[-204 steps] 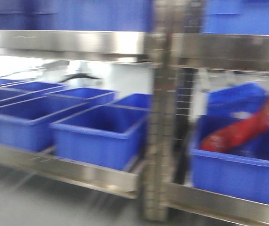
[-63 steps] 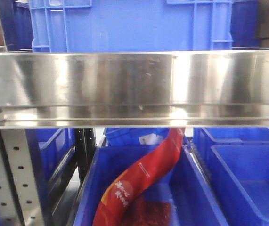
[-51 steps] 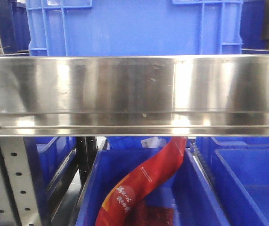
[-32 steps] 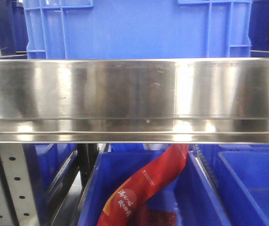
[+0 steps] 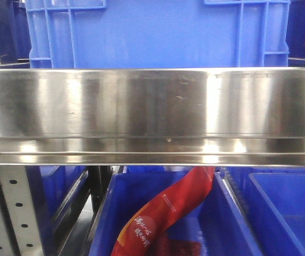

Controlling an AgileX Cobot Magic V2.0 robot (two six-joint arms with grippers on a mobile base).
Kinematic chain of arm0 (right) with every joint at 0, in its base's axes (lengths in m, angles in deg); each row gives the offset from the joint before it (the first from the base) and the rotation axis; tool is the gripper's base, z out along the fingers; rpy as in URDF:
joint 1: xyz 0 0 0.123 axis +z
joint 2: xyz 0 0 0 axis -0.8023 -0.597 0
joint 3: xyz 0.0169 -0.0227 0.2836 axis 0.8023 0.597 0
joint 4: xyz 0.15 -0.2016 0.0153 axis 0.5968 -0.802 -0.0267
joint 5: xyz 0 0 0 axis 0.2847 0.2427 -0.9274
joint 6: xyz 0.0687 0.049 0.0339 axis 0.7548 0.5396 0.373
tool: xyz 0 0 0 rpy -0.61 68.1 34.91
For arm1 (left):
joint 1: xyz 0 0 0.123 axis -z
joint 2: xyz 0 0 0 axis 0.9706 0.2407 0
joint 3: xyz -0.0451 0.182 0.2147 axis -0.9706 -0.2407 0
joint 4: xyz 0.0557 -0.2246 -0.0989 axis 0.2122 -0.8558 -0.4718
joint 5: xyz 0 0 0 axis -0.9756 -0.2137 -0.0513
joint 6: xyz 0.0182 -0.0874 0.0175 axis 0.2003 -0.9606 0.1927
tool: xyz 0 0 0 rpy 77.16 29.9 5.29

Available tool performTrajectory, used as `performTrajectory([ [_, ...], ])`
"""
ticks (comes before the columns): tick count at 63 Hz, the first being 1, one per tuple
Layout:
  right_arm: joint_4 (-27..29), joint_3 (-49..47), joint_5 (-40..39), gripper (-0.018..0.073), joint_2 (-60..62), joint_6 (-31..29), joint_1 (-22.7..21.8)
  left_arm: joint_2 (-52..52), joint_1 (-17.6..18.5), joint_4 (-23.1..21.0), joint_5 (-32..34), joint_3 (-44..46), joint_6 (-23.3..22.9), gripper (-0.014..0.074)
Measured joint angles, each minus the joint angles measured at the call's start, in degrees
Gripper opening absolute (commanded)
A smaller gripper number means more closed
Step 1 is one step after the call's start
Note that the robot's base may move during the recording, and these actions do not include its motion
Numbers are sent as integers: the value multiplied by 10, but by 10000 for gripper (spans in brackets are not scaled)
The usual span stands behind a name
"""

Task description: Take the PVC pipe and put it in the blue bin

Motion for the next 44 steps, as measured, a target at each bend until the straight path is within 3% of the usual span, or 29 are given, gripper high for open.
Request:
performTrajectory([
  [21, 0, 0, 24, -161, 0, 0, 0, 0, 0, 0, -23, 0, 0, -111],
  [28, 5, 0, 79, -161, -5, 0, 0, 3, 0, 0, -97, 15, 0, -111],
  [34, 43, -1, 111, -161, -22, 0, 0, 10, 0, 1, -165, 37, 4, -111],
  [44, 95, -33, 163, -161, -87, 0, 0, 42, 0, 2, -255, 107, 66, -111],
])
